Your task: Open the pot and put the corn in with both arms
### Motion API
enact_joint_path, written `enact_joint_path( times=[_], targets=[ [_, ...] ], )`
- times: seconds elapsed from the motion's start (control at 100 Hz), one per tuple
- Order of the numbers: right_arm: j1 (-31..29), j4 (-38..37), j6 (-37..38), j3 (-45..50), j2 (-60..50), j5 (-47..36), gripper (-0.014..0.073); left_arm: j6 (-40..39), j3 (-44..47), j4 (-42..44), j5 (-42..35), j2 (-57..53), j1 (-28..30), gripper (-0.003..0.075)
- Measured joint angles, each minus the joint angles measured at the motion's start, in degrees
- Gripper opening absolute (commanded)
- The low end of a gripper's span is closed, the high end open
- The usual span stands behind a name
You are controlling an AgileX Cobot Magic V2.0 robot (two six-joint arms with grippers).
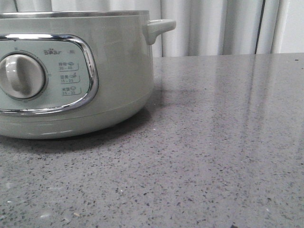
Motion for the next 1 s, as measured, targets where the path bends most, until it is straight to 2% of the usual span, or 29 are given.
enact_joint_path(
  times=[0.48, 0.62, 0.7, 0.82, 0.91, 1.0],
  targets=[
    [0.0, -0.1, 0.0, 0.0, 0.0, -0.1, -0.0044, 0.0, 0.0, 0.1, 0.0, 0.0, 0.0, -0.0020],
    [0.0, -0.1, 0.0, 0.0, 0.0, -0.1, -0.0044, 0.0, 1.2, 6.3, -2.3, -0.3, 0.0, -0.0020],
    [0.0, -0.1, 0.0, 0.0, 0.0, -0.1, -0.0044, -3.5, 5.1, 12.4, -7.8, -1.6, 0.0, -0.0020],
    [0.0, -0.1, 0.0, 0.0, 0.0, -0.1, -0.0044, -15.4, 15.3, 24.6, -18.6, -4.9, 0.0, -0.0020],
    [0.0, -0.1, 0.0, 0.0, 0.0, -0.1, -0.0044, -19.9, 23.8, 27.0, -24.0, -8.0, 0.0, -0.0020],
    [0.0, -0.1, 0.0, 0.0, 0.0, -0.1, -0.0044, -23.7, 30.8, 27.9, -24.9, -10.9, 0.0, -0.0020]
  ],
)
